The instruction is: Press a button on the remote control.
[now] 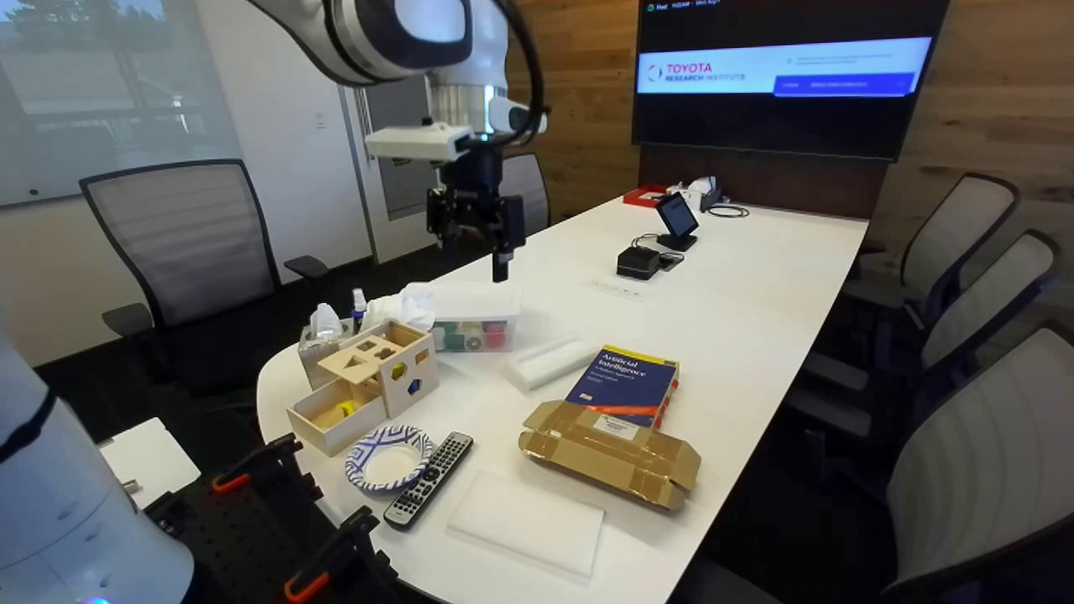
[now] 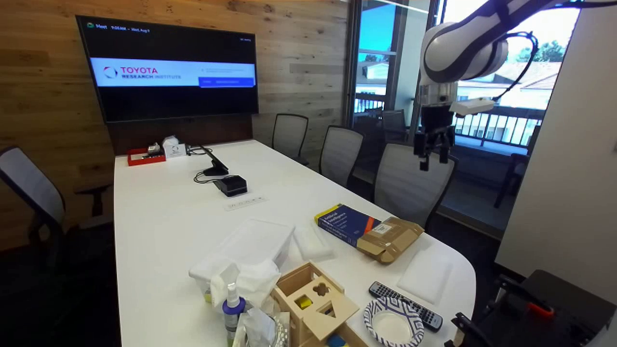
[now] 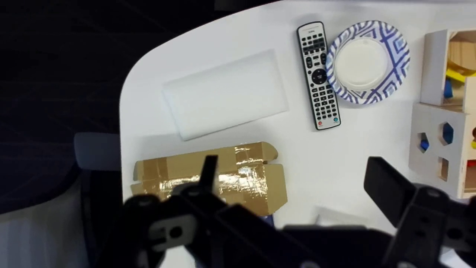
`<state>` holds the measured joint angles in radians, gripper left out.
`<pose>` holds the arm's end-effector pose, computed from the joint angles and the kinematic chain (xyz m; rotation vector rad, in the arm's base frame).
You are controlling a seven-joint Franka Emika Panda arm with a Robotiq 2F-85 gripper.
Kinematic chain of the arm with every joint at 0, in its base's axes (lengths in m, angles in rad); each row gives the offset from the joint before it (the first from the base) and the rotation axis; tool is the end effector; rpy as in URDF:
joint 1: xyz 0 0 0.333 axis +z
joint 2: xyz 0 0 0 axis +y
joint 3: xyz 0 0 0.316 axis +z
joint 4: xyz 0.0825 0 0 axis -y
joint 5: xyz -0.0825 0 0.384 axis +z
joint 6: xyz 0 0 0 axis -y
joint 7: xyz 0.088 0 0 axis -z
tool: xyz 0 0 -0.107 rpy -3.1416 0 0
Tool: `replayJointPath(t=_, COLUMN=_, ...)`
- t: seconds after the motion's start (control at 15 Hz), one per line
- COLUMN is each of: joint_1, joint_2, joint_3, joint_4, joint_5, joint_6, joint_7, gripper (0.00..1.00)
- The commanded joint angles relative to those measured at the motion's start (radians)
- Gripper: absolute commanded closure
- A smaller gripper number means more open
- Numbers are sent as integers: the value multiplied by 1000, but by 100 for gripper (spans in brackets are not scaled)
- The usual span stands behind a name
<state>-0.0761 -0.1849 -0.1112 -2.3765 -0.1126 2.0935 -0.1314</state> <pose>0.4516 -0.0914 0.3870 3.0792 0.0124 -0.1679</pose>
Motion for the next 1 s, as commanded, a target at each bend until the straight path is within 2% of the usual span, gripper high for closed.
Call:
replayJointPath(t=0.0, joint_1=19, joint_2=60, joint_3=47, joint_4=-141, joint_5=84, joint_6=212, joint_7=226, gripper=0)
replayJointPath(t=0.4, joint_1=67, joint_2=226, joint_3=113, joint_4=-320, joint_5=277, joint_6=602, joint_7=484, gripper=0)
replayJointPath(t=0.47, joint_1=76, joint_2=253, joint_3=120, joint_4=-337, joint_5=302, joint_6=648, joint_7=516, gripper=25)
replayJointPath(t=0.53, joint_1=86, joint_2=275, joint_3=124, joint_4=-351, joint_5=318, joint_6=683, joint_7=556, gripper=27)
replayJointPath(t=0.6, joint_1=96, joint_2=297, joint_3=124, joint_4=-365, joint_5=322, joint_6=719, joint_7=603, gripper=34)
replayJointPath(t=0.8, joint_1=126, joint_2=372, joint_3=115, joint_4=-380, joint_5=343, joint_6=801, joint_7=700, gripper=59)
replayJointPath(t=0.93, joint_1=142, joint_2=417, joint_3=111, joint_4=-378, joint_5=369, joint_6=844, joint_7=728, gripper=73)
